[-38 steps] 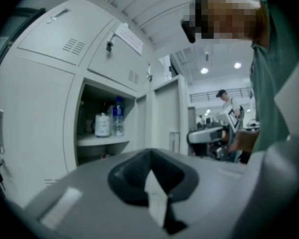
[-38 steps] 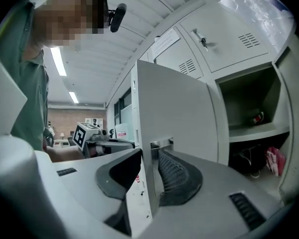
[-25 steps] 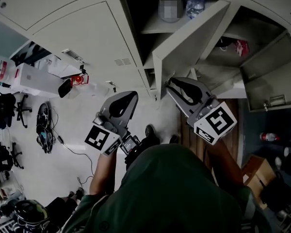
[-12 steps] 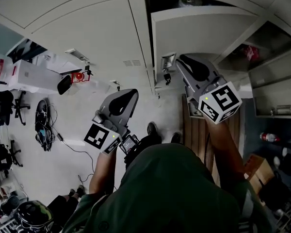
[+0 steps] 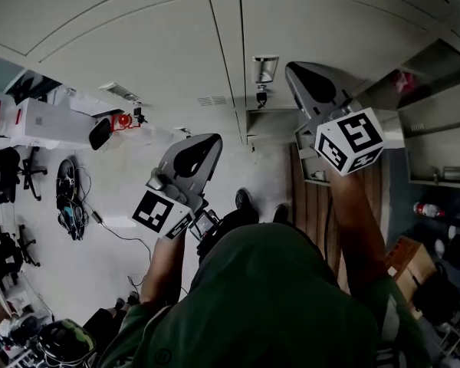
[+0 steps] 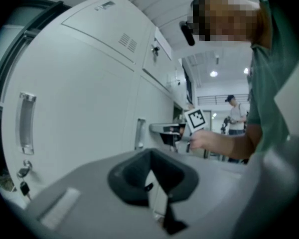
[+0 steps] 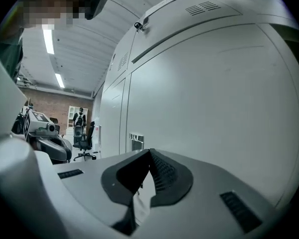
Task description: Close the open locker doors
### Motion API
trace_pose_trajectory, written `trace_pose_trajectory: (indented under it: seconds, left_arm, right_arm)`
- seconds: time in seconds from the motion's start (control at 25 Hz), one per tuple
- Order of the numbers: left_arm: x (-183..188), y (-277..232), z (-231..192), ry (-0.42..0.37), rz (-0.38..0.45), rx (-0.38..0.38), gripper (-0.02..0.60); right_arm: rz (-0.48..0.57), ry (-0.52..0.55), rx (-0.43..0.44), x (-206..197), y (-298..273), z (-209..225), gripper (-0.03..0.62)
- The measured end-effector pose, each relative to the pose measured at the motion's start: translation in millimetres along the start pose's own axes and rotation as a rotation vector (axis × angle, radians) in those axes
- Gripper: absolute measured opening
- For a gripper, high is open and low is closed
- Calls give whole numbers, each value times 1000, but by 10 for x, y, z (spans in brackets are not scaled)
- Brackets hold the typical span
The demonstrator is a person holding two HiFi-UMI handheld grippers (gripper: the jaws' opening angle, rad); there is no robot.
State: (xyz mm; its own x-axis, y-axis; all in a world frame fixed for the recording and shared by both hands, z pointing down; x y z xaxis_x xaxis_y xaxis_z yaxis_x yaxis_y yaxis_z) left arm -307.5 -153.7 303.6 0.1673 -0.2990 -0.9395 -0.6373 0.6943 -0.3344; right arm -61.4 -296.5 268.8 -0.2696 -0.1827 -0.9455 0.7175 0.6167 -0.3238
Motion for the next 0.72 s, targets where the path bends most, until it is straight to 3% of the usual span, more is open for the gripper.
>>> trace_pose_trajectory:
  seconds: [0.44,0.72]
  left_arm:
    - [44,-123,52,-11,11,-36,-2]
    - [50,-263,256,-15,23,-69,-2]
  right_arm:
    - [-14,12,-14,5,21,-30,8]
    - [-26,-17,-20,-199,425,69,8]
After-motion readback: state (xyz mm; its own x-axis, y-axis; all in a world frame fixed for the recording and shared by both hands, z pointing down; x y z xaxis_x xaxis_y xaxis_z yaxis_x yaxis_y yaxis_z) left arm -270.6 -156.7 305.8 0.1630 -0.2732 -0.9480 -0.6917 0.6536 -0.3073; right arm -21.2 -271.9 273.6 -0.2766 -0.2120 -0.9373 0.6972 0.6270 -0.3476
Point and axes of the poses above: the fingertips, and each gripper's own axes: y backward along the fingers, z to its right, x out of its top, the point moved 10 cm from there along y, backward along the fingers, and after that the axes turned 13 degrees about -z, right-handed, at the moved point
